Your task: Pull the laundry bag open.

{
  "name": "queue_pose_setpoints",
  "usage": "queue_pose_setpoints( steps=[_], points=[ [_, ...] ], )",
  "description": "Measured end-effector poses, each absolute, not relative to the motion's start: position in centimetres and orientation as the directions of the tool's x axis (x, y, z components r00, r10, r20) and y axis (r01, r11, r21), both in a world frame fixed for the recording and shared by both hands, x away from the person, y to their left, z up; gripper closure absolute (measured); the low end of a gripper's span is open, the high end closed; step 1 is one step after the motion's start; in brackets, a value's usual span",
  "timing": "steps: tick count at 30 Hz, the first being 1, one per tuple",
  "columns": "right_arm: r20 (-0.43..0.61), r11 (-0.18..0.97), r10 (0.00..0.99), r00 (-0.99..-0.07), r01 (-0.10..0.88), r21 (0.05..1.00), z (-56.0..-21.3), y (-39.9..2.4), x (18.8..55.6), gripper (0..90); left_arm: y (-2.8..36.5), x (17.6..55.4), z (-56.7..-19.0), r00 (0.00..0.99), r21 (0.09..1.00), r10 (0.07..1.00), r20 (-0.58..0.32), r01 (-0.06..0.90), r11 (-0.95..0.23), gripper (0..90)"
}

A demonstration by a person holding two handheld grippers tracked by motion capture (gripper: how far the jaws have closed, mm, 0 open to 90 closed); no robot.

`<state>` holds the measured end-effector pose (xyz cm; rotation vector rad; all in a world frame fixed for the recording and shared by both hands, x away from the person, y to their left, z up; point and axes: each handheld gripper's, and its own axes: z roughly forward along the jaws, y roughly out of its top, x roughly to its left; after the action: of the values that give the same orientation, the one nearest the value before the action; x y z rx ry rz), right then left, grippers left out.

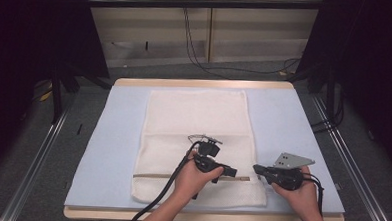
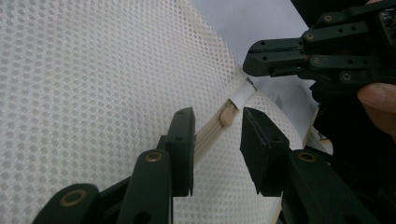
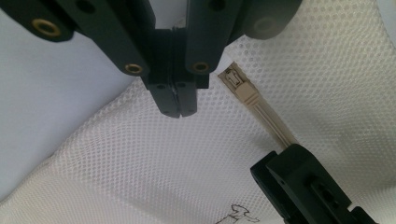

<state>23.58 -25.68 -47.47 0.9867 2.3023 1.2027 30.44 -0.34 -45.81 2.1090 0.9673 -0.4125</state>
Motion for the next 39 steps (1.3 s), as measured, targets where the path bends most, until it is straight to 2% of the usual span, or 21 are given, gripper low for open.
queue_pose_setpoints(
  steps=[5, 6, 10, 23, 28, 39],
  points=[
    [0.005, 0.403, 0.715, -0.699, 0.417, 0.815, -47.6, -25.6, 23.5, 90.0, -1.1, 30.3, -46.3, 0.656, 0.483, 0.488, -0.575, 0.754, -0.445, 67.7],
    [-0.001, 0.405, 0.719, -0.695, 0.418, 0.813, -47.6, -25.6, 23.5, 90.0, -1.4, 30.1, -46.4, 0.634, 0.478, 0.5, -0.589, 0.773, -0.417, 68.0],
    [0.0, 0.419, 0.712, -0.702, 0.425, 0.802, -47.9, -25.5, 23.5, 90.0, -1.9, 30.2, -46.8, 0.645, 0.472, 0.499, -0.579, 0.764, -0.439, 68.6],
    [0.012, 0.43, 0.71, -0.704, 0.448, 0.784, -48.5, -25.5, 23.6, 90.0, -3.2, 30.1, -47.7, 0.591, 0.443, 0.537, -0.602, 0.807, -0.391, 71.8],
    [0.015, 0.428, 0.714, -0.7, 0.453, 0.782, -48.5, -25.5, 23.6, 90.0, -3.4, 30.1, -47.9, 0.579, 0.439, 0.552, -0.6, 0.815, -0.377, 78.4],
    [0.005, 0.438, 0.717, -0.697, 0.456, 0.775, -48.6, -25.3, 23.5, 90.0, -4.0, 30.2, -48.4, 0.559, 0.421, 0.513, -0.651, 0.829, -0.369, 87.0]
  ],
)
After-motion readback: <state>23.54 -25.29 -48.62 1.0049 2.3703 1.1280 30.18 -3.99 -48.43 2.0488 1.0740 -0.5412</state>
